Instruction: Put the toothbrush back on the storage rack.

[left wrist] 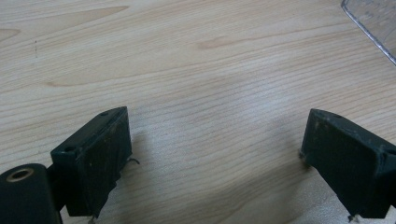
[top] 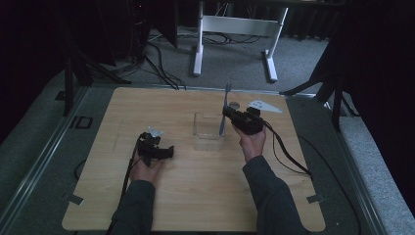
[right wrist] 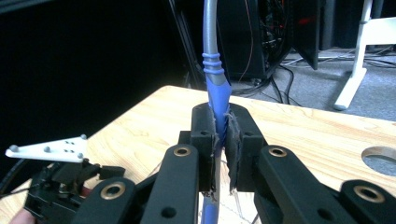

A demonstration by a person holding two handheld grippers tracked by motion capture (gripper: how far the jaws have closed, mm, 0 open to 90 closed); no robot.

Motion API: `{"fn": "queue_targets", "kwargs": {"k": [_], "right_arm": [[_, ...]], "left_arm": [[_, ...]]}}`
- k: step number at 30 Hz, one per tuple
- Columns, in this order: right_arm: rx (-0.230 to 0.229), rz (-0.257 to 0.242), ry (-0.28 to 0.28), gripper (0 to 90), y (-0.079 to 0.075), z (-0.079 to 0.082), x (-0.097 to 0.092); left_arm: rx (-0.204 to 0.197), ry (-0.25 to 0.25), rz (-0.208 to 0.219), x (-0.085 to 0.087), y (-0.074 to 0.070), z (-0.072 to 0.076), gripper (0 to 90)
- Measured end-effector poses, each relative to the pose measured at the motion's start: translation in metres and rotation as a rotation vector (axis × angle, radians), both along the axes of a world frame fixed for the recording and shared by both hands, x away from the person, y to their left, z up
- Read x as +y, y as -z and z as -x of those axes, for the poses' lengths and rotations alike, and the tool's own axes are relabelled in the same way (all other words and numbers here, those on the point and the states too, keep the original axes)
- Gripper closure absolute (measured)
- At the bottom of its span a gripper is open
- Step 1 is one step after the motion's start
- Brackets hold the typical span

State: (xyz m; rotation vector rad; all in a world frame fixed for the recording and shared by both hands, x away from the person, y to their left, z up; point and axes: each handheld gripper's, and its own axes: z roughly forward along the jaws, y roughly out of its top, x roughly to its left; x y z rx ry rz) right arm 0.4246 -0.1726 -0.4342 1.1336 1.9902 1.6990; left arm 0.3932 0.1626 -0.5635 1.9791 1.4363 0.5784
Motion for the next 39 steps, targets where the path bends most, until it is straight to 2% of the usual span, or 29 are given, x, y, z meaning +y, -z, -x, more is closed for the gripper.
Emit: {"fn": "queue_targets", "kwargs": {"k": [9, 32, 39], "right_arm": [[-0.017, 0.059, -0.007, 82.3, 0.007, -0.003, 0.005], [-0.033, 0.108, -0.028, 82.1, 0.015, -0.004, 0.012], [-0.043, 0.137, -0.033, 81.9, 0.017, -0.002, 0.013]], "left_arm": [[0.001, 0.0, 0.0, 0.0, 0.0, 0.0, 8.5], [0.001, 0.0, 0.0, 0.0, 0.0, 0.0, 8.5], [0.001, 0.001, 0.0, 0.0, 0.0, 0.0, 8.5]]}}
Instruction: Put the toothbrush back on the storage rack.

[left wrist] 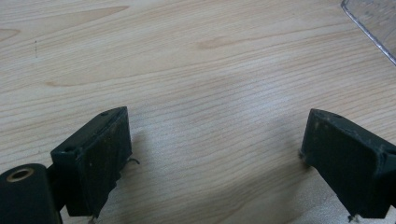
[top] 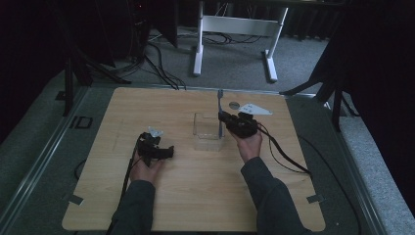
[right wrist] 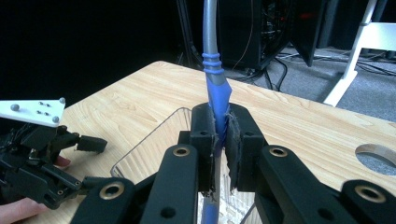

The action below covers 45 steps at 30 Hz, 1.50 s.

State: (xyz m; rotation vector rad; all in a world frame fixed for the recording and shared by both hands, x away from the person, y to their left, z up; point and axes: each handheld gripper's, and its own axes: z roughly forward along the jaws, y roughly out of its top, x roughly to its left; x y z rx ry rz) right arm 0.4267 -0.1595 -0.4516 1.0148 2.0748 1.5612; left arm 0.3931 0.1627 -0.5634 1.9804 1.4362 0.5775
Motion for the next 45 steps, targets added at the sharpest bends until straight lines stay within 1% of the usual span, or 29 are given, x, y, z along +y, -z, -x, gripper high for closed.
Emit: {"fn": "queue_targets", "kwargs": {"k": [4, 6, 7, 10, 11, 12, 13, 19, 21, 25, 27, 32, 40, 43, 45], "right_arm": [[0.004, 0.011, -0.016, 81.6, 0.001, 0.001, 0.001], [0.006, 0.033, -0.024, 81.5, 0.003, 0.001, 0.002], [0.006, 0.033, -0.024, 81.5, 0.003, 0.001, 0.002], [0.006, 0.059, -0.027, 80.3, 0.006, 0.002, 0.002], [0.006, 0.059, -0.027, 80.3, 0.006, 0.002, 0.002], [0.009, 0.064, -0.032, 74.9, 0.007, 0.003, 0.002], [0.009, 0.064, -0.032, 74.9, 0.007, 0.003, 0.002], [0.023, 0.081, -0.037, 53.7, 0.011, 0.004, -0.004], [0.03, 0.075, -0.043, 50.6, 0.01, 0.005, -0.007], [0.027, 0.086, -0.049, 45.8, 0.008, 0.006, -0.011], [0.028, 0.09, -0.05, 44.9, 0.006, 0.007, -0.014], [0.026, 0.08, -0.044, 44.5, 0.004, 0.007, -0.02], [0.029, 0.073, -0.039, 43.7, 0.004, 0.009, -0.025], [0.04, 0.074, -0.034, 43.7, 0.004, 0.01, -0.027], [0.049, 0.087, -0.031, 43.7, 0.004, 0.011, -0.028]], "left_arm": [[0.0, 0.0, 0.0, 0.0, 0.0, 0.0, 8.5], [0.0, 0.0, 0.0, 0.0, 0.0, 0.0, 8.5], [0.0, 0.0, 0.0, 0.0, 0.0, 0.0, 8.5], [0.0, -0.001, 0.001, 0.0, 0.0, 0.0, 8.5], [0.0, -0.001, 0.001, 0.0, 0.0, 0.0, 8.5], [-0.001, -0.001, 0.001, 0.0, 0.0, 0.0, 8.5], [-0.001, -0.001, 0.001, 0.0, 0.0, 0.0, 8.5], [-0.001, -0.001, 0.0, 0.0, 0.0, 0.0, 8.6], [-0.001, 0.0, 0.0, 0.0, 0.0, 0.0, 8.6], [-0.002, -0.001, 0.0, 0.0, 0.0, 0.0, 8.6], [-0.001, -0.001, 0.0, 0.0, 0.0, 0.0, 8.6], [-0.001, -0.001, 0.0, 0.0, 0.0, 0.0, 8.7], [-0.001, -0.002, 0.002, 0.0, 0.0, 0.0, 8.7], [-0.001, -0.002, 0.002, 0.0, 0.0, 0.0, 8.7], [-0.001, -0.002, 0.002, 0.0, 0.0, 0.0, 8.7]]}}
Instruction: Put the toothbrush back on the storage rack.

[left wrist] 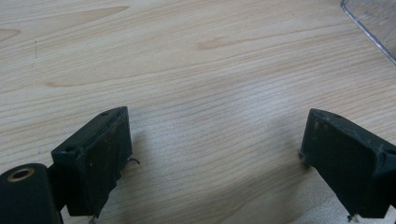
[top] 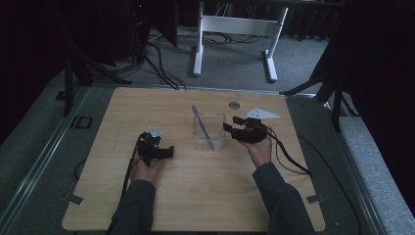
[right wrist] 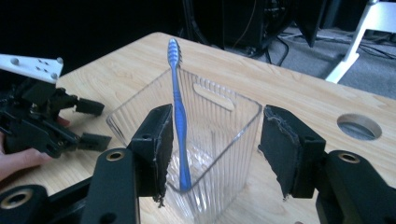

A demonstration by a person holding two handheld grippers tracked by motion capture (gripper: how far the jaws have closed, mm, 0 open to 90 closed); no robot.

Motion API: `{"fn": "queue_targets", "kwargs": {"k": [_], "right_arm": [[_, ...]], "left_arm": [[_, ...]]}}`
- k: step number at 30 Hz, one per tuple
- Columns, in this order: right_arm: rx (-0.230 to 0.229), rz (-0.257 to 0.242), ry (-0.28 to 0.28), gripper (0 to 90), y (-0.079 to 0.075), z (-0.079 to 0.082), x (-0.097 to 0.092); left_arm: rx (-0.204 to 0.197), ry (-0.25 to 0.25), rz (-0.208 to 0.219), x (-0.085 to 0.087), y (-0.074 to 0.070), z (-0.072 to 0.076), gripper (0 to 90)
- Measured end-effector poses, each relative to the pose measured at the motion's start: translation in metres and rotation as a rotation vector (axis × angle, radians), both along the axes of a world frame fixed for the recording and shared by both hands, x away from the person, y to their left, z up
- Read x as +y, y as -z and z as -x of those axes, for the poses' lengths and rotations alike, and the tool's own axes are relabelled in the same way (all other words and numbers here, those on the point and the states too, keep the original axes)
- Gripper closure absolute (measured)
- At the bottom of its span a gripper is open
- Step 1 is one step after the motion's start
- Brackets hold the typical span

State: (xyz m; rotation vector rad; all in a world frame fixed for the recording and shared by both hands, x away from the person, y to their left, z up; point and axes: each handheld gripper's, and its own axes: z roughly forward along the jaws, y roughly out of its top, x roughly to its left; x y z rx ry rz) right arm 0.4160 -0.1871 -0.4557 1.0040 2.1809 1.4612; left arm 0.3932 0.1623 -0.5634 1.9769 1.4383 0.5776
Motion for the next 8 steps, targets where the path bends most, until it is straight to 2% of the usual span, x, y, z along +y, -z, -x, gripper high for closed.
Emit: {"fn": "queue_targets", "kwargs": {"k": [5, 8], "right_arm": [[0.022, 0.013, -0.006, 43.0, 0.001, 0.0034, -0.0043], [0.076, 0.02, -0.008, 42.8, 0.0027, 0.0055, -0.008]], "left_arm": [[0.0, 0.0, -0.001, 0.0, 0.0, 0.0, 8.7], [-0.001, -0.001, 0.001, -0.0001, 0.0001, 0.0, 8.7]]}}
